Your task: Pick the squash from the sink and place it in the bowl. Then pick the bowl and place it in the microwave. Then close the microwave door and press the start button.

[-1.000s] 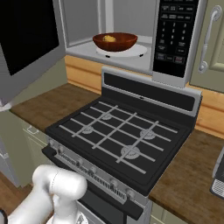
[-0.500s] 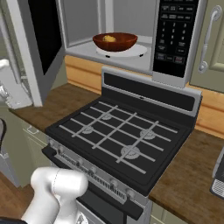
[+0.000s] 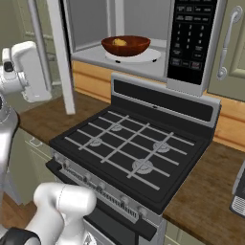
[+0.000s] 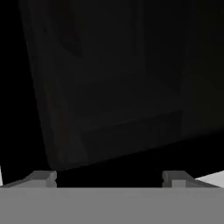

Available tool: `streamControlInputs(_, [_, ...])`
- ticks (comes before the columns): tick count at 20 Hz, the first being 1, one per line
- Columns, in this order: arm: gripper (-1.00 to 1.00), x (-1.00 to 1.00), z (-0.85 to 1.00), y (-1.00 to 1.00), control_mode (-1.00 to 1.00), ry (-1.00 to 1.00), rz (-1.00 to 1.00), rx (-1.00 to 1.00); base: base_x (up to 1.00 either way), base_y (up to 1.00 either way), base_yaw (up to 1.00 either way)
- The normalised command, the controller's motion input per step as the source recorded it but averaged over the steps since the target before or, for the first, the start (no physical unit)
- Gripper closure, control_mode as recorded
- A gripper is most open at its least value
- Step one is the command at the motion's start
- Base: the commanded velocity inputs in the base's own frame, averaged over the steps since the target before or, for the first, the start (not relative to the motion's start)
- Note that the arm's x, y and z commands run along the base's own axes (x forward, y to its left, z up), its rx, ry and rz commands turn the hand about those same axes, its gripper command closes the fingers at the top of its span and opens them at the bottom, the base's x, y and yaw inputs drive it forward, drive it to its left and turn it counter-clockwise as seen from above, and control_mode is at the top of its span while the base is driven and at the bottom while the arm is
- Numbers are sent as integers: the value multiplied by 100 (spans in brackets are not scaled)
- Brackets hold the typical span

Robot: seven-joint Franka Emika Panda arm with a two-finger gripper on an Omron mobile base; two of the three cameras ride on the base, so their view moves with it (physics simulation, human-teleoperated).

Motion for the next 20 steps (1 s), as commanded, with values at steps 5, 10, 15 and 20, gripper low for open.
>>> streamControlInputs(5, [-100,87,0,-51,-100,21,1,7,0,0,0])
streamControlInputs(10, [-100,99,0,-50,-100,12,7,6,0,0,0])
streamControlInputs(15, [-100,80,0,-53,-100,12,10,6,0,0,0])
streamControlInputs(20, [-100,65,-3,-50,-100,14,10,2,0,0,0])
